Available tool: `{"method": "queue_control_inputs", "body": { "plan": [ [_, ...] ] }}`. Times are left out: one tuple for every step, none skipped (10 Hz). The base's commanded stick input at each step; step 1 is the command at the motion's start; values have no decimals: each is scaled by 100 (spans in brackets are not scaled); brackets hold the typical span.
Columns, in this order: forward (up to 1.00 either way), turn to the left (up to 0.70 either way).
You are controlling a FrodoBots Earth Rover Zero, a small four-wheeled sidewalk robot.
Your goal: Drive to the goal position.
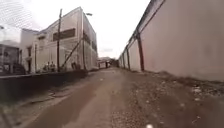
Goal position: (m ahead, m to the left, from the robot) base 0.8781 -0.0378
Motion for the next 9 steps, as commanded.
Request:
{"method": "queue_control_inputs", "body": {
  "plan": [
    [70,0],
    [70,0],
    [70,0],
    [70,0],
    [70,0],
    [70,0],
    [70,0],
    [70,0],
    [70,0]
  ]
}}
